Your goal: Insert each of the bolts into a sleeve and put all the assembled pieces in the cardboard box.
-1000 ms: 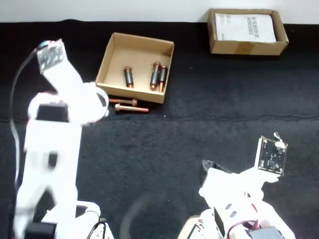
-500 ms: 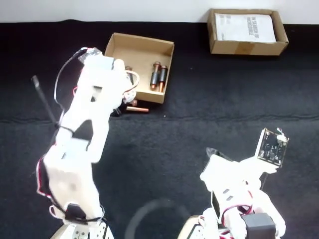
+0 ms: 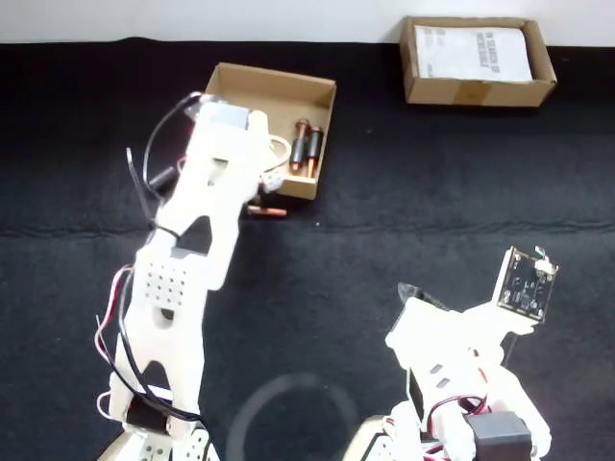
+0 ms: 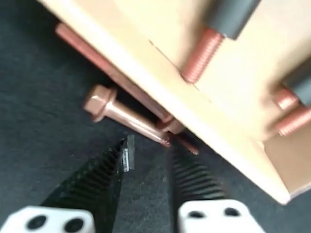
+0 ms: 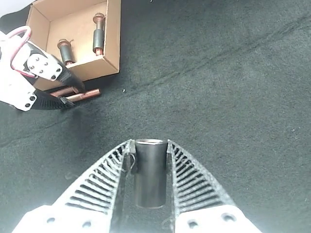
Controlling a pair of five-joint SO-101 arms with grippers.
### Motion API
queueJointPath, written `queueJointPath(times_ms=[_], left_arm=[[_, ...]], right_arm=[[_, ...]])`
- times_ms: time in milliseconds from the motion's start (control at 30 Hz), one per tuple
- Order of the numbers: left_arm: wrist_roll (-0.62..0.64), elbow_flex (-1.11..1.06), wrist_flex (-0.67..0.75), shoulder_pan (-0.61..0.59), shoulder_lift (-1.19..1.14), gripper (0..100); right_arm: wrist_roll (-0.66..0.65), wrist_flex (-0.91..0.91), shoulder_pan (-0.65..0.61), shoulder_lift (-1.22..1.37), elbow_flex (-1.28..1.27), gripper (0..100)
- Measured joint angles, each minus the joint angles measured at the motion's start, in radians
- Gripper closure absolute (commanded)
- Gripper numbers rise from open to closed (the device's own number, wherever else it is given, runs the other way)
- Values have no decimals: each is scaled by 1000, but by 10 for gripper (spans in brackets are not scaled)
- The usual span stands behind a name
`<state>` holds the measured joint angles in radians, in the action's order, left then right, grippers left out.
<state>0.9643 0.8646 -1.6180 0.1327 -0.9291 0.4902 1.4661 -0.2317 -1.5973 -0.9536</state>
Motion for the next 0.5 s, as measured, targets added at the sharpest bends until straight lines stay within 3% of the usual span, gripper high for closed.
queueJointPath(times_ms=[267, 500], left_arm=[[26, 57, -17, 6, -44, 773], [26, 147, -118, 6, -46, 773]], right_arm=[[0, 0, 0, 0, 0, 992], [0, -2, 0, 0, 0, 992]])
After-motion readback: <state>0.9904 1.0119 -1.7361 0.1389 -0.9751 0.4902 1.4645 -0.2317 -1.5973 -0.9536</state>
